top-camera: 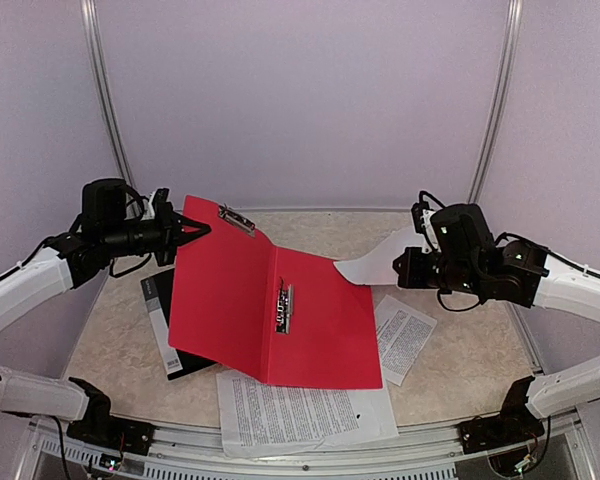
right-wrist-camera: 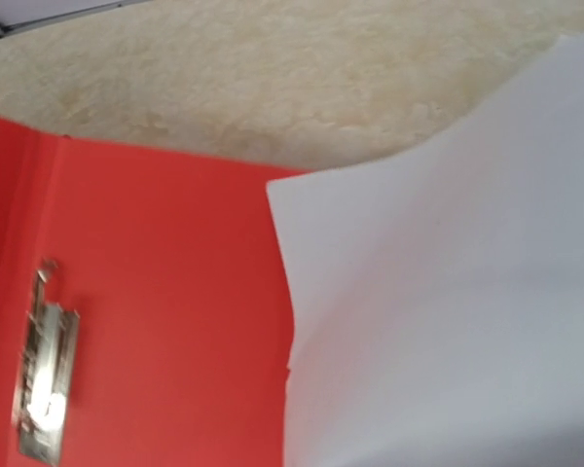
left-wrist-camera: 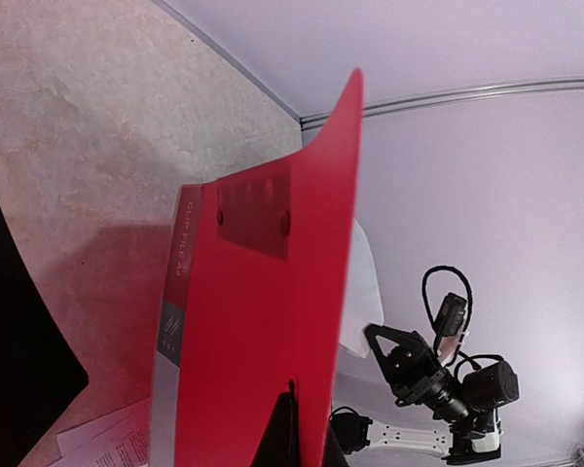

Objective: Put the files into the folder
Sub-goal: Insert the spring clip onto the folder.

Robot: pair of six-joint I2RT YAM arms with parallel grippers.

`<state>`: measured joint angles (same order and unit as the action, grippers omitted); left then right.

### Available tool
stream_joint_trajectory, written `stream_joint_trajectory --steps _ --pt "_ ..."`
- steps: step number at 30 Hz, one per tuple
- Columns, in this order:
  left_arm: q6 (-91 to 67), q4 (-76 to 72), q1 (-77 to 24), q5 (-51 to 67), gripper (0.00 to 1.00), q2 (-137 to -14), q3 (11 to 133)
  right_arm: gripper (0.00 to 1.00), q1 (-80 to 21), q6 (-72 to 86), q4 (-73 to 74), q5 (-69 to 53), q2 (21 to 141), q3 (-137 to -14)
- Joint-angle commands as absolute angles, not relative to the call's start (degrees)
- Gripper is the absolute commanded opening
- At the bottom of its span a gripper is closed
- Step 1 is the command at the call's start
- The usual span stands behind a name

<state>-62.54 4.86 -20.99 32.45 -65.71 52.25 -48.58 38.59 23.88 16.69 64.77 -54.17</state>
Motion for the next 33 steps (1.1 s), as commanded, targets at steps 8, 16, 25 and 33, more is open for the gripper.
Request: stream_joint_trajectory --steps 8,16,25,33 --pt "-57.13 10.16 -21.41 21.63 0.0 -63.33 45.09 0.0 -50.47 45.37 18.51 11.65 62.81 -44.49" --pt "-56.84 5.48 -21.92 18.74 0.0 -67.36 43.34 0.0 -57.9 52.93 13.72 14.86 69.45 -39.11" --pt "-53.03 0.79 -21.63 20.18 0.0 -72.13 42.8 0.0 -60.28 57.06 12.73 19.68 74.44 -37.5" --pt "-52.05 0.51 -21.75 20.74 0.0 -74.15 42.05 0.0 -63.31 64.93 12.55 29.77 72.68 -33.3"
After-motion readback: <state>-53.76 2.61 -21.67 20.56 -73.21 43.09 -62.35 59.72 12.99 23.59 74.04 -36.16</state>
